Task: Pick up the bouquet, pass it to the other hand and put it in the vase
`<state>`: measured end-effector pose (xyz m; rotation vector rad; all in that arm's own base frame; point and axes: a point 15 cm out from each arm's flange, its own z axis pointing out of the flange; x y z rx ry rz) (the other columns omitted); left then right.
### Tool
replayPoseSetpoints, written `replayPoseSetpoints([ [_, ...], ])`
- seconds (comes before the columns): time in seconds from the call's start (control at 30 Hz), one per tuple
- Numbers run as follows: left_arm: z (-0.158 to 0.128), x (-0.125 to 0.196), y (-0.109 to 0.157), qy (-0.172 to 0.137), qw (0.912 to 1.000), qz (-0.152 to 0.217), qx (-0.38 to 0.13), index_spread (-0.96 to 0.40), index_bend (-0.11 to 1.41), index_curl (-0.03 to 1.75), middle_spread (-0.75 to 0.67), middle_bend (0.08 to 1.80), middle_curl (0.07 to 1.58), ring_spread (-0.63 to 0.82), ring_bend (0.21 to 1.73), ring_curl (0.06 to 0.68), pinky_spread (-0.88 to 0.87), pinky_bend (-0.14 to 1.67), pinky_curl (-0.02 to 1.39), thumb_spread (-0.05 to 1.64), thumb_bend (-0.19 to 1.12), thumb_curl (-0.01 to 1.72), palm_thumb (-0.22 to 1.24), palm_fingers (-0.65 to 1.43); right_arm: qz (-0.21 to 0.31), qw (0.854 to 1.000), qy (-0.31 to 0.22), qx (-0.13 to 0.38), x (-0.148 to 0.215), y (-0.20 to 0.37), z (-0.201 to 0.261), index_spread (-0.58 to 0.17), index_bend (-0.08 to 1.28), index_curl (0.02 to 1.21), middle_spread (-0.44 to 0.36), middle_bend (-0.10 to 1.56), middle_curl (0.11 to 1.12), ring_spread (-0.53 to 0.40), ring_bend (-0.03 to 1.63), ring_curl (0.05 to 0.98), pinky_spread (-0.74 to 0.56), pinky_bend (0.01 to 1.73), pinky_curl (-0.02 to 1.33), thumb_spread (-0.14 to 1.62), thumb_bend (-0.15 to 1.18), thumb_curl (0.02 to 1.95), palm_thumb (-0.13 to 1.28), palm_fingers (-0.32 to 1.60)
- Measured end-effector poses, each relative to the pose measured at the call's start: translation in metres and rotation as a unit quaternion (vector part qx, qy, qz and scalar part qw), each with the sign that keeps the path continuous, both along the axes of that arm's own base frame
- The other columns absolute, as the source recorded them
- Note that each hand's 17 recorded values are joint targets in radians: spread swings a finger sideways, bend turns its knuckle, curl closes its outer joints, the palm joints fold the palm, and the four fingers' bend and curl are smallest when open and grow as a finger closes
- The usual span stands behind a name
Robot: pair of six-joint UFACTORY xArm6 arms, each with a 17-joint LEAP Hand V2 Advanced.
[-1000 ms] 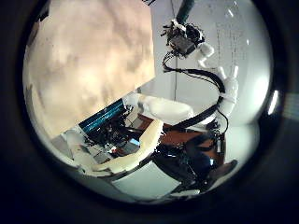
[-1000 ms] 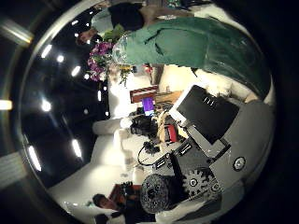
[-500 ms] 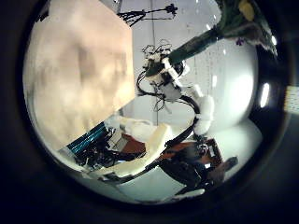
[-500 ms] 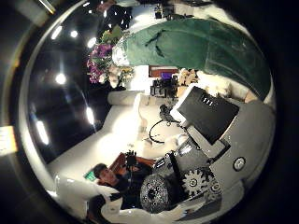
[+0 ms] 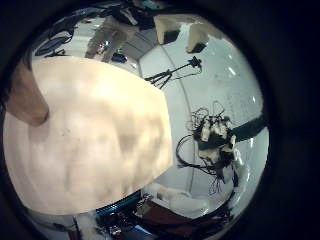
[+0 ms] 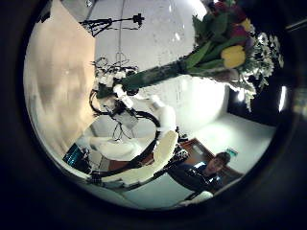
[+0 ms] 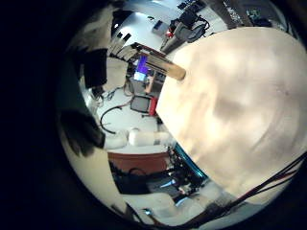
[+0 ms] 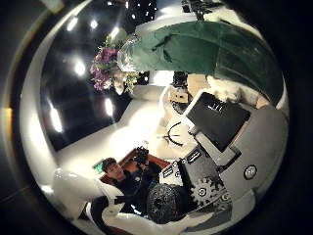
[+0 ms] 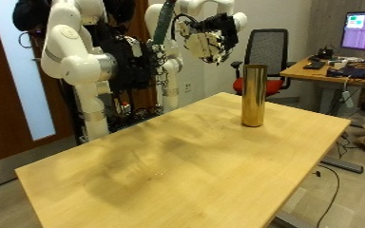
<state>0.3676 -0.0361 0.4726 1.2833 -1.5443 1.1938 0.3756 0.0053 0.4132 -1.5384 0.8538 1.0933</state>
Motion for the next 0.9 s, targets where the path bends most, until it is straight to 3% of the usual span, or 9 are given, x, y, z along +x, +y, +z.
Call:
replayPoseSetpoints([
  [0.23, 0.023, 0.003, 0.0, -0.008, 0.9985, 0.001, -0.054, 0.25, 0.16, 0.3, 0.38, 0.2, 0.33, 0.51, 0.55, 0.205, 0.51, 0.27, 0.32, 0.77, -0.04, 0.33, 0.19, 0.15, 0.038, 0.999, 0.007, 0.028, 0.008, 0.033, -0.005, -0.215, 1.1, 0.91, -0.126, 1.35, 0.76, -0.195, 1.43, 0.63, -0.24, 1.17, 0.88, 0.16, -0.02, 0.95, 1.17, 1.15],
  [0.57, 0.023, 0.004, -0.001, 0.01, 0.9964, -0.015, -0.083, 0.26, 0.15, 0.29, 0.34, 0.25, 0.35, 0.51, 0.56, 0.198, 0.51, 0.27, 0.32, 0.77, -0.04, 0.33, 0.2, 0.17, 0.092, 0.995, 0.01, 0.025, 0.005, 0.078, -0.008, -0.205, 1.11, 0.9, -0.126, 1.36, 0.76, -0.195, 1.43, 0.63, -0.25, 1.14, 0.9, 0.13, -0.02, 0.93, 1.17, 1.15],
  [0.9, 0.025, 0.001, -0.006, 0.03, 0.9917, -0.051, -0.115, 0.27, 0.15, 0.26, 0.16, 0.45, 0.42, 0.5, 0.56, 0.187, 0.5, 0.25, 0.31, 0.77, -0.04, 0.33, 0.22, 0.23, 0.125, 0.992, 0.004, 0.012, 0.006, 0.115, -0.01, -0.199, 1.11, 0.9, -0.126, 1.37, 0.76, -0.194, 1.43, 0.63, -0.26, 1.13, 0.92, 0.12, -0.02, 0.92, 1.13, 1.15],
])
